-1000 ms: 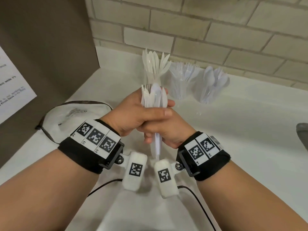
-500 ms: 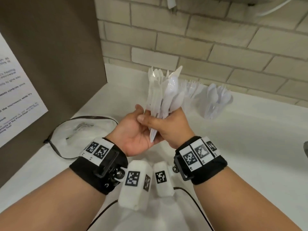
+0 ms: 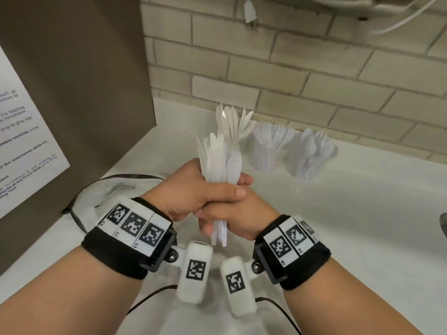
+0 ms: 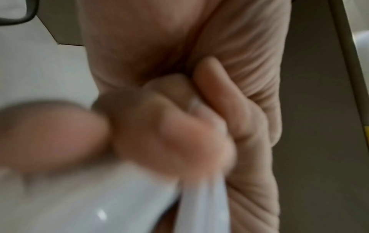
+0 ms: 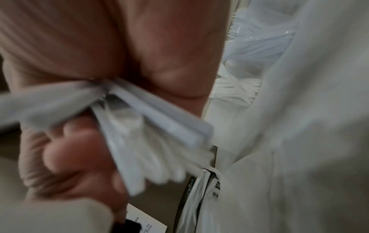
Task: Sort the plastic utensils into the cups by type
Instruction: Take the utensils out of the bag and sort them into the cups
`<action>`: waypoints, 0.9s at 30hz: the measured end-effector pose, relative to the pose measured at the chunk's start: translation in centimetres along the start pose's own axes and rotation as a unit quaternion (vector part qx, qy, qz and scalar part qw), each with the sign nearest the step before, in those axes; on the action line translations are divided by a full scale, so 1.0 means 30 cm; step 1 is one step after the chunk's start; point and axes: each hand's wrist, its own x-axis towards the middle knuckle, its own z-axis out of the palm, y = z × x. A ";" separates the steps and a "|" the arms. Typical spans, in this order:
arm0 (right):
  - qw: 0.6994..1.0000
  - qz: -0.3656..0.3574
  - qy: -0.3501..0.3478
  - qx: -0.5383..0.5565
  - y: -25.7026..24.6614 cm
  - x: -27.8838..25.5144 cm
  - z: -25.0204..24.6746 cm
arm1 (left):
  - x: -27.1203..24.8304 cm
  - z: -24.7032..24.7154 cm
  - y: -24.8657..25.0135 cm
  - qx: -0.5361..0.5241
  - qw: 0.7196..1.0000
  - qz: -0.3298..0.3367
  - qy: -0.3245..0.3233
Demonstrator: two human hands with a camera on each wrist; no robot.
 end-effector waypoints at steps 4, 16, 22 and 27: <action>0.999 0.002 0.034 -0.026 0.008 0.009 -0.011 | 0.017 0.042 -0.002 0.013 0.990 0.031 0.137; 0.996 0.060 -0.018 -0.058 -0.020 -0.010 -0.007 | -0.009 0.032 -0.032 -0.080 0.990 -0.009 0.119; 0.952 0.073 0.066 -0.291 -0.115 -0.026 -0.098 | 0.040 0.092 -0.027 -0.211 0.935 0.029 0.283; 0.912 0.067 0.165 -0.368 -0.143 -0.037 -0.143 | 0.051 0.064 -0.029 -0.214 0.915 0.063 0.336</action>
